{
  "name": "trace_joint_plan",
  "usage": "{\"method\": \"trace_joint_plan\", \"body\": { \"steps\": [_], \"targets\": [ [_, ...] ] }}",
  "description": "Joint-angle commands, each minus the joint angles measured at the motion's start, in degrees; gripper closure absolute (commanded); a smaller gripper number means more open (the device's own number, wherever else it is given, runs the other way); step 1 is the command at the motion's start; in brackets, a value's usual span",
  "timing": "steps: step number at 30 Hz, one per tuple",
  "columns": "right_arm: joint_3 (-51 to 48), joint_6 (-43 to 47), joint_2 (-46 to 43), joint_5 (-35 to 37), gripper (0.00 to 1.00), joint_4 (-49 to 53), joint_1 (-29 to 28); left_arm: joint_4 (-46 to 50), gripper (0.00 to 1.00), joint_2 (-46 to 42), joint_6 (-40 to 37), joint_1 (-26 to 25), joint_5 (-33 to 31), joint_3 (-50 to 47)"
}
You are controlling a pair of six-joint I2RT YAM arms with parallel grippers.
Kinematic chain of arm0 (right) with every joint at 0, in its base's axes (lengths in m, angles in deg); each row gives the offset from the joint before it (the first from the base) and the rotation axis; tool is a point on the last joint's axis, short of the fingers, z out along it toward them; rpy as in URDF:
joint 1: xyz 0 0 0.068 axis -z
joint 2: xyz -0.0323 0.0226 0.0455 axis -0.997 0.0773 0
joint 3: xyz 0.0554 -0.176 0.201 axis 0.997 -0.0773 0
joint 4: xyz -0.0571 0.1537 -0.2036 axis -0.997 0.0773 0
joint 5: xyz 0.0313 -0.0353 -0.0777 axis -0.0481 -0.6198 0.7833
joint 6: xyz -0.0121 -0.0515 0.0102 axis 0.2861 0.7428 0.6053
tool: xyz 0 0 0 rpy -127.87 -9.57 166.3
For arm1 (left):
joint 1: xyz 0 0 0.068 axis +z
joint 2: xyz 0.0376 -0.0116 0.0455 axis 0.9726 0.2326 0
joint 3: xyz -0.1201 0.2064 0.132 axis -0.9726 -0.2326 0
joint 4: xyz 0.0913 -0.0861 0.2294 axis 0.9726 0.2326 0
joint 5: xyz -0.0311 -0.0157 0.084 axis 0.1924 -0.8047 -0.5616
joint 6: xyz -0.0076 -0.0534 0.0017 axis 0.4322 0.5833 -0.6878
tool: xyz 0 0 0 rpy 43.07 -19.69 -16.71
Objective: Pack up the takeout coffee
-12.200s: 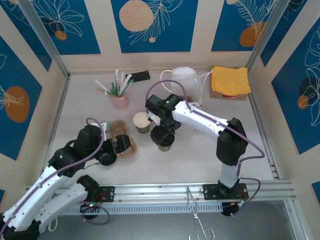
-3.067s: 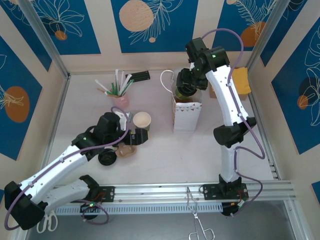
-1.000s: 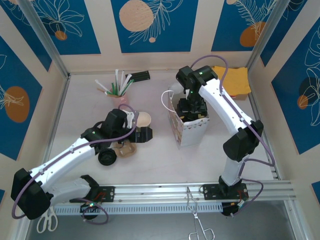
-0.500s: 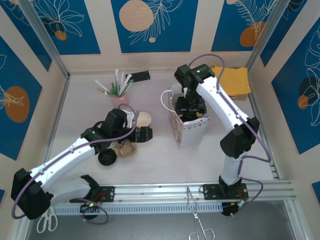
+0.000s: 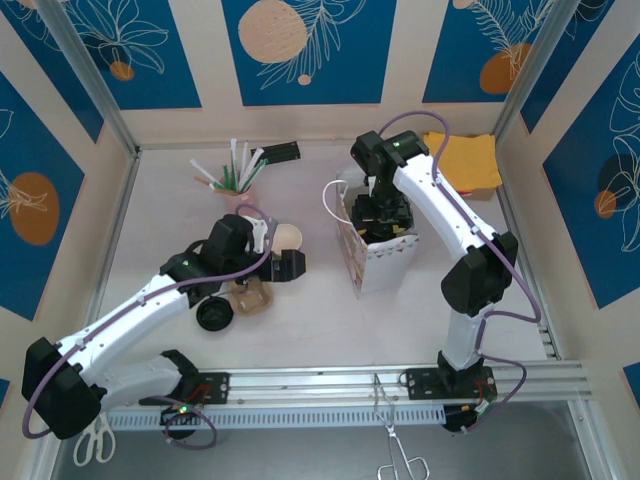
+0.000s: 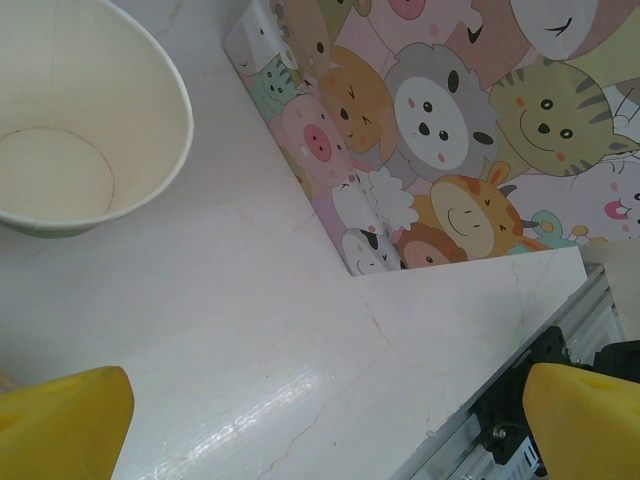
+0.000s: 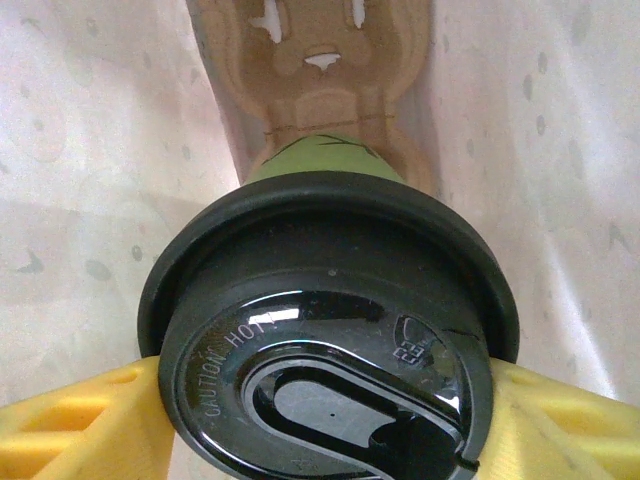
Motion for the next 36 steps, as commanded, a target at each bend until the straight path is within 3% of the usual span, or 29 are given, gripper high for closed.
{"method": "trace_joint_plan", "body": {
  "steps": [1,36],
  "targets": [
    [-1.0,0.9,-0.1,-1.9,0.31,-0.3,0.3,0.1,0.0,-0.7,-0.6,-0.6,-1.1,1.8],
    [-5.9,0.0,-3.4,-2.8,0.31,-1.7,-0.4,0.8,0.0,-3.0,0.6,-0.6,-2.8,0.5]
  ]
}}
